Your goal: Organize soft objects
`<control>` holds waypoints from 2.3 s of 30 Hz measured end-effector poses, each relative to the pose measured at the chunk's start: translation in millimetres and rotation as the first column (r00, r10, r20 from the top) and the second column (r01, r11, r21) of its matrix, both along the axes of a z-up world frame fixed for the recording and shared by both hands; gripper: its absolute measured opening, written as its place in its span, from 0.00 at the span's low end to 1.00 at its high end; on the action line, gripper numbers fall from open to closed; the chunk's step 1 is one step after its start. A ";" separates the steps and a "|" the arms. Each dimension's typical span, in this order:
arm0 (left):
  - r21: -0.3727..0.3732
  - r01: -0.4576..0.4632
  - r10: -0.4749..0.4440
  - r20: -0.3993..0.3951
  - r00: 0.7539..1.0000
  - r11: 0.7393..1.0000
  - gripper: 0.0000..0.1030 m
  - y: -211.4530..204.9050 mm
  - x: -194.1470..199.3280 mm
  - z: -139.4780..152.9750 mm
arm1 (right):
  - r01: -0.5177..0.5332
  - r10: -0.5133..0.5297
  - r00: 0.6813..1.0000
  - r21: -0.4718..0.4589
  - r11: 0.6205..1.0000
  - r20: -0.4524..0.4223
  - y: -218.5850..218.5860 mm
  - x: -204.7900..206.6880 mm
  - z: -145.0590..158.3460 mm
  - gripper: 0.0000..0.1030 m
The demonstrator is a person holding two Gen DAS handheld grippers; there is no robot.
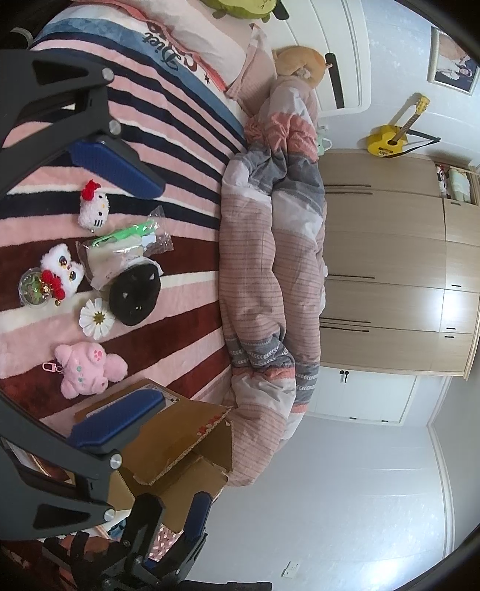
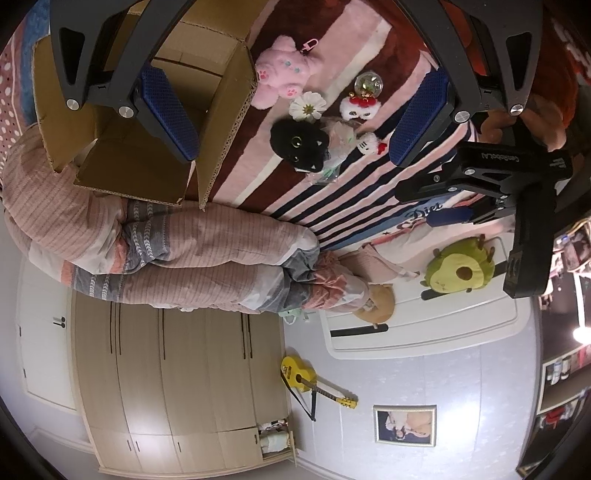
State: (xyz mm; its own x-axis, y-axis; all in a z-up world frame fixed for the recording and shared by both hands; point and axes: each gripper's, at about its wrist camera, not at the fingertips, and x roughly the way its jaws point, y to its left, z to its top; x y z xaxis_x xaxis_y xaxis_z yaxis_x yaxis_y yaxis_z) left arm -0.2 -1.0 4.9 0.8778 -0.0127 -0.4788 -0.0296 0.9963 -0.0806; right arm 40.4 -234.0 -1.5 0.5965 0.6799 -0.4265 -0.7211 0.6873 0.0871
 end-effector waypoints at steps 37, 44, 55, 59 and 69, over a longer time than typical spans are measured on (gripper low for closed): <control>-0.002 0.001 -0.001 0.007 1.000 1.000 1.00 -0.3 -8.5 5.4 | 0.015 -0.014 1.000 -0.013 1.000 0.024 1.6 -4.5 1.8 1.00; -0.019 0.002 -0.002 0.005 1.000 1.000 1.00 12.8 -9.7 3.0 | -0.002 0.006 0.997 -0.055 0.999 0.078 13.3 -15.8 6.1 1.00; 0.001 -0.083 0.083 -0.075 0.994 0.997 1.00 69.9 -0.9 -25.0 | -0.201 0.202 0.979 -0.127 0.971 -0.009 83.7 -25.1 -16.2 0.57; -0.007 -0.104 0.102 -0.146 0.984 0.995 1.00 96.5 5.6 -53.7 | -0.287 0.265 0.953 -0.153 0.946 -0.149 114.3 -11.8 -59.3 0.57; -0.019 -0.101 0.091 -0.288 0.953 0.995 0.99 124.5 39.1 -123.6 | -0.275 0.185 0.899 -0.183 0.944 -0.398 149.1 28.1 -156.8 0.69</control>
State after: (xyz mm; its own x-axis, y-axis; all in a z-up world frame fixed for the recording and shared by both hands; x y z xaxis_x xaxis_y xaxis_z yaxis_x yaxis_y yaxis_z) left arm 38.9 123.5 -118.7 0.7017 0.0448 -0.7110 -0.1515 0.9846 -0.0875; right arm 68.5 -84.9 -158.3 0.2032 0.6355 -0.7449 -0.8076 0.5389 0.2395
